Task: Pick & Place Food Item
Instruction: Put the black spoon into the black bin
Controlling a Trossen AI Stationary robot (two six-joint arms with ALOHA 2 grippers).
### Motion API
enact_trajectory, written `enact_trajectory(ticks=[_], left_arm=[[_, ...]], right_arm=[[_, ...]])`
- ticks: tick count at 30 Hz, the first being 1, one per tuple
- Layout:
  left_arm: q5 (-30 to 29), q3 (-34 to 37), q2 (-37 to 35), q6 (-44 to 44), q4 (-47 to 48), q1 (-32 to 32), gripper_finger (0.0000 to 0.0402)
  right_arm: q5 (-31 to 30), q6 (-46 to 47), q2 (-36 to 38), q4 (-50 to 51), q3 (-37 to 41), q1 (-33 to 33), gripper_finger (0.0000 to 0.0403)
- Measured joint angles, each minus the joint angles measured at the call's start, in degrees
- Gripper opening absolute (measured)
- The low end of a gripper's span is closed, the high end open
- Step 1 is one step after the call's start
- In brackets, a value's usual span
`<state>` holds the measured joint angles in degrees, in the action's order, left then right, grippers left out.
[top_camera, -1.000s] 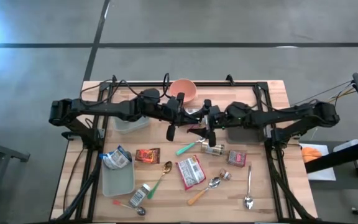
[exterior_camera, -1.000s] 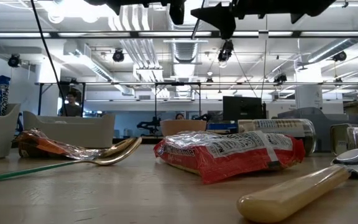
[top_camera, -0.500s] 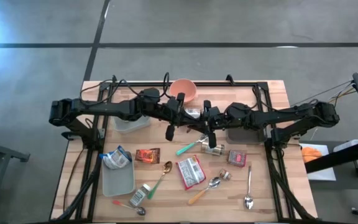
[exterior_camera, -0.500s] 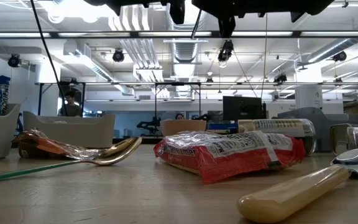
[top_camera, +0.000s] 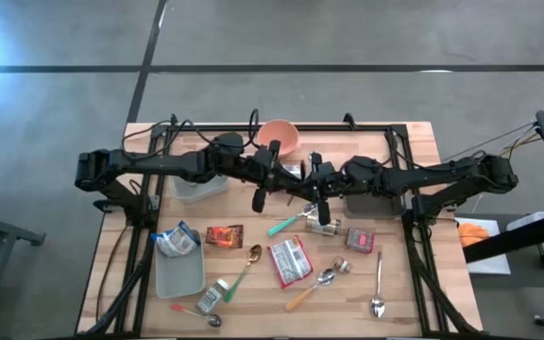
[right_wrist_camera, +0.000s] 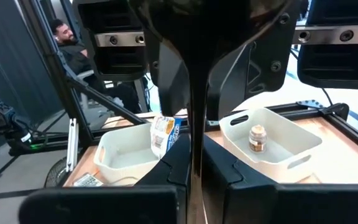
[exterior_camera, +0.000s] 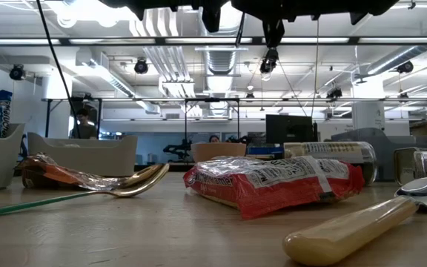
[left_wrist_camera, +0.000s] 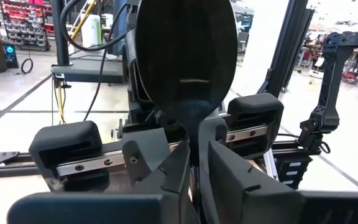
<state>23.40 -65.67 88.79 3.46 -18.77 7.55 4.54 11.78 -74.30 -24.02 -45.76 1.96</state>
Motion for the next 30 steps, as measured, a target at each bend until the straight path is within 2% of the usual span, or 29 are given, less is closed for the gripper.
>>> enact_trajectory(ticks=[11, 14, 17, 22, 25, 30], left_arm=[[0.2, 0.0, -1.0, -0.1, 3.1, 0.2, 0.0121], [1.0, 0.0, -2.5, -0.7, 3.7, 0.2, 0.0143], [1.1, 0.0, -3.6, -0.7, 5.3, 0.2, 0.0166], [-0.8, 0.0, -5.6, -0.6, 8.0, 0.5, 0.0197], [-4.4, 0.0, -6.7, -0.5, 12.7, 0.5, 0.0205], [-8.3, 0.0, -9.0, 0.0, 20.2, 0.7, 0.0206]], right_arm=[[-2.0, 0.7, 1.1, 4.3, 0.0, 0.0, 0.001], [-5.0, 0.9, 2.5, 7.9, 0.0, 0.2, 0.001], [-8.9, 0.4, 4.2, 14.0, -1.5, 0.2, 0.0009], [-10.6, 0.3, 5.5, 23.8, -5.1, 0.0, 0.0009], [-13.2, 0.3, 5.6, 33.3, -8.7, 0.1, 0.0009], [-21.7, 4.5, 5.7, 52.6, -14.3, -1.1, 0.0009]])
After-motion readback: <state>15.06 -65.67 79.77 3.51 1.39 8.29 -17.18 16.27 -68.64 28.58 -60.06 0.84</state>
